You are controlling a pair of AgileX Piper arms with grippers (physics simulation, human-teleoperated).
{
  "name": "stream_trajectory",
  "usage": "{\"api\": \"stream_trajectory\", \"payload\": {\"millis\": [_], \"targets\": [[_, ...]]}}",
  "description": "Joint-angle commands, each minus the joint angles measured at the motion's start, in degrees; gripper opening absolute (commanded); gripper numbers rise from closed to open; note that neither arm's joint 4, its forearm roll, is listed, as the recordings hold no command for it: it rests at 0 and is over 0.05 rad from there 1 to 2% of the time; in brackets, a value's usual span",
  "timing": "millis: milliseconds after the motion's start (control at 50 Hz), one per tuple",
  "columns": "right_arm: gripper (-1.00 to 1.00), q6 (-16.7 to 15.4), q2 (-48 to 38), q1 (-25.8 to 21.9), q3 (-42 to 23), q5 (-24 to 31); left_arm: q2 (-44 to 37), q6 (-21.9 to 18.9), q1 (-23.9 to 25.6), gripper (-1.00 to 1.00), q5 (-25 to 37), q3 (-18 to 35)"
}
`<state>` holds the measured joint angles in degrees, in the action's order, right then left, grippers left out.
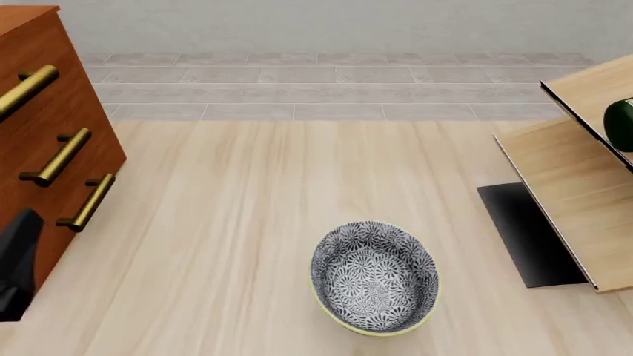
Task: Put the wine bottle on the wine rack.
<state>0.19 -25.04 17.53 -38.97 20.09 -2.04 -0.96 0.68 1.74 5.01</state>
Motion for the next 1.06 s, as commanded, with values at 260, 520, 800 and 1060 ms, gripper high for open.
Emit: {"api": "stream_trajectory", "payload": {"millis": [260, 520, 800, 1060], "targets": [[1.0, -0.8, 8.0, -4.0, 2.1, 4.0, 1.7, -1.0, -0.6, 1.0, 4.6, 4.4], [1.0, -1.7, 12.0, -6.2, 2.4, 7.0, 2.0, -1.2, -0.8, 1.0, 6.5, 6.7], [1.0, -3.1, 17.0, -8.8, 3.4, 11.1, 2.0, -1.7, -1.2, 1.0, 8.0, 8.5], [1.0, -5.0, 20.9, -10.4, 3.0, 15.3, 2.0, -1.8, -1.2, 1.0, 8.6, 9.4]]}}
